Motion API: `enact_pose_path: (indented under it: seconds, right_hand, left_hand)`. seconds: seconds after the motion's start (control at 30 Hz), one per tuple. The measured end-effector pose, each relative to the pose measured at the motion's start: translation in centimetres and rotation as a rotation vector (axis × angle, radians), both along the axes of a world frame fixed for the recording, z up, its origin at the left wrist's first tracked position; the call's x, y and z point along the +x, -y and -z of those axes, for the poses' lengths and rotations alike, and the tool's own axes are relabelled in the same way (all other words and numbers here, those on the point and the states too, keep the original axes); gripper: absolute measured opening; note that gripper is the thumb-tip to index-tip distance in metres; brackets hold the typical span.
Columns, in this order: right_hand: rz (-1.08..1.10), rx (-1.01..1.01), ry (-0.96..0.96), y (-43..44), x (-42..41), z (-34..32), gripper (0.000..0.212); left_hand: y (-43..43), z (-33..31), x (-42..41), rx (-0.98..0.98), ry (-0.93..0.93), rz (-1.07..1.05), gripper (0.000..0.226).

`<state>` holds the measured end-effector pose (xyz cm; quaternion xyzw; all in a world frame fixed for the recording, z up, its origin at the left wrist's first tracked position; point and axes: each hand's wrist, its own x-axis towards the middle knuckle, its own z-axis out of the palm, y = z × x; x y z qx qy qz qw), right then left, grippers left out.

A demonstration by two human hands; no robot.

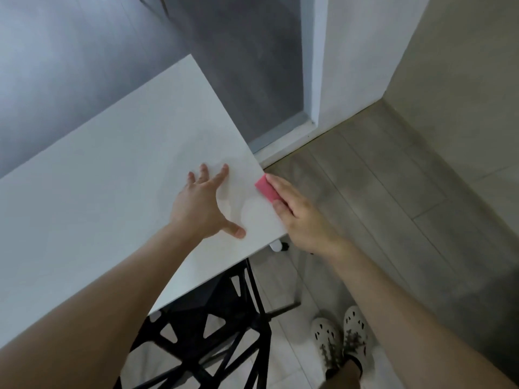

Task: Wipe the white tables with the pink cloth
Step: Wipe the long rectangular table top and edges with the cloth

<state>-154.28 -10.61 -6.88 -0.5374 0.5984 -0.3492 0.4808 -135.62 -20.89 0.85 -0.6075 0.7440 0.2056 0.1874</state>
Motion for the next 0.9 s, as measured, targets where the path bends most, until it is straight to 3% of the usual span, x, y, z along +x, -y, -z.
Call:
enact_pose_path:
  seconds: [0.23,0.33,0.5,0.57,0.8,0.9]
  right_hand:
    - [0.007,0.016,-0.024,18.2,2.2,-0.8,0.053]
    - [-0.004,-0.008,0.022,15.9,1.8,-0.8,0.053]
    - [0.016,0.049,0.094,-0.3,-0.6,0.0,0.054]
    - [0.013,0.063,0.097,-2.5,-0.8,-0.1,0.054]
    - [-0.035,0.059,-0.044,14.2,1.1,-1.8,0.054]
    - [-0.046,0.069,-0.047,15.7,1.5,-1.7,0.055]
  left_hand:
    - [0.1,0.1,0.2,-0.012,-0.002,0.002,0.164]
    - [0.2,0.1,0.3,-0.017,0.004,0.004,0.164]
    - [0.2,0.1,0.2,-0.014,0.000,0.003,0.167]
    - [0.1,0.1,0.0,-0.010,0.000,-0.006,0.167]
    - [0.3,-0.2,-0.1,-0.011,0.008,0.008,0.166]
    - [0.2,-0.2,0.2,-0.022,0.013,0.020,0.163]
